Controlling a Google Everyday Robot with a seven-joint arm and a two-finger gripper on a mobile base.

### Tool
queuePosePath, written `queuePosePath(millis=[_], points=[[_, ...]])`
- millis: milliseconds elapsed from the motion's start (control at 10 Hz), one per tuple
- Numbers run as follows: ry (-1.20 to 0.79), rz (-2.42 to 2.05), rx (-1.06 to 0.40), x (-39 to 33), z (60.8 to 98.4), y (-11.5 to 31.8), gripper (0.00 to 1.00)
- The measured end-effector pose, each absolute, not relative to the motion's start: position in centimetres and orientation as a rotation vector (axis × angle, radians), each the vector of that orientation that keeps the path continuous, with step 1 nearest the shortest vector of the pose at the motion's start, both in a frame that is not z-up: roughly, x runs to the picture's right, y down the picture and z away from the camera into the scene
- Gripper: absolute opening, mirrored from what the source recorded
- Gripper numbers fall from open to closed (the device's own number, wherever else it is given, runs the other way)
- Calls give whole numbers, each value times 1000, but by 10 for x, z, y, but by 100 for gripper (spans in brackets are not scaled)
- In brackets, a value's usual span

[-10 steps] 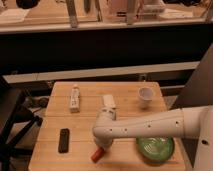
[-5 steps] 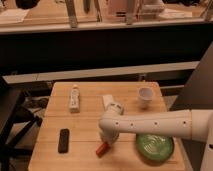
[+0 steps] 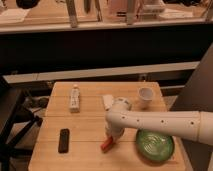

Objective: Place the pepper in the ceramic bowl

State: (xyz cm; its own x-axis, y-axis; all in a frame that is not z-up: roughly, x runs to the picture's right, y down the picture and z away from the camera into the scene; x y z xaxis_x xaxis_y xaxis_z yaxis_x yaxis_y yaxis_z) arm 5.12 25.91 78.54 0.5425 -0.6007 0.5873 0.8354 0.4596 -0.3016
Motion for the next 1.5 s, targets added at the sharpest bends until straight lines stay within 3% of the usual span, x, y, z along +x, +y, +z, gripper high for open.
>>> queuePosePath(millis=[700, 1500], points=[[-426, -893, -576, 82, 782, 220, 0], [-429, -820, -557, 157, 768, 204, 0]])
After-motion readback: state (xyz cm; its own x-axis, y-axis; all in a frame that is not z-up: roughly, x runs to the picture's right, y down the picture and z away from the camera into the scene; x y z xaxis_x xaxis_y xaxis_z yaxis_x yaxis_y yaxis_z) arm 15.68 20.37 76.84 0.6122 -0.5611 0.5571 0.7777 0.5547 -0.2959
